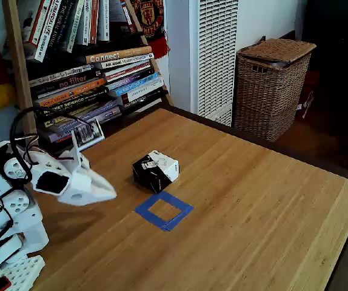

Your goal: Push the box on top of the target

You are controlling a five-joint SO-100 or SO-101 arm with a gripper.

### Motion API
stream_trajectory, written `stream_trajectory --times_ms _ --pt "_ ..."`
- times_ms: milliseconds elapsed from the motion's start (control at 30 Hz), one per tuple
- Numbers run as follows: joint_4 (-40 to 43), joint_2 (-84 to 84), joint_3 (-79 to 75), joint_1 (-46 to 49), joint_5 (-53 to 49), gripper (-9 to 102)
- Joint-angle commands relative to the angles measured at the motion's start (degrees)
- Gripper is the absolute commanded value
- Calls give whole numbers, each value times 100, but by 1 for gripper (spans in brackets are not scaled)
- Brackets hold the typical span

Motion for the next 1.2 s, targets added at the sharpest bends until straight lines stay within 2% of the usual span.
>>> stream_trajectory --times_ms 0,133,267,433,867,1167 --pt "-229 114 70 149 -9 0" --pt "-475 -562 -387 325 123 0" --pt "-686 -2153 -1644 290 677 0" --pt "-1055 -3252 -2883 149 1160 0" --pt "-2558 -5906 -4667 -79 668 0" --pt "-3103 -7690 -5625 -149 483 0"
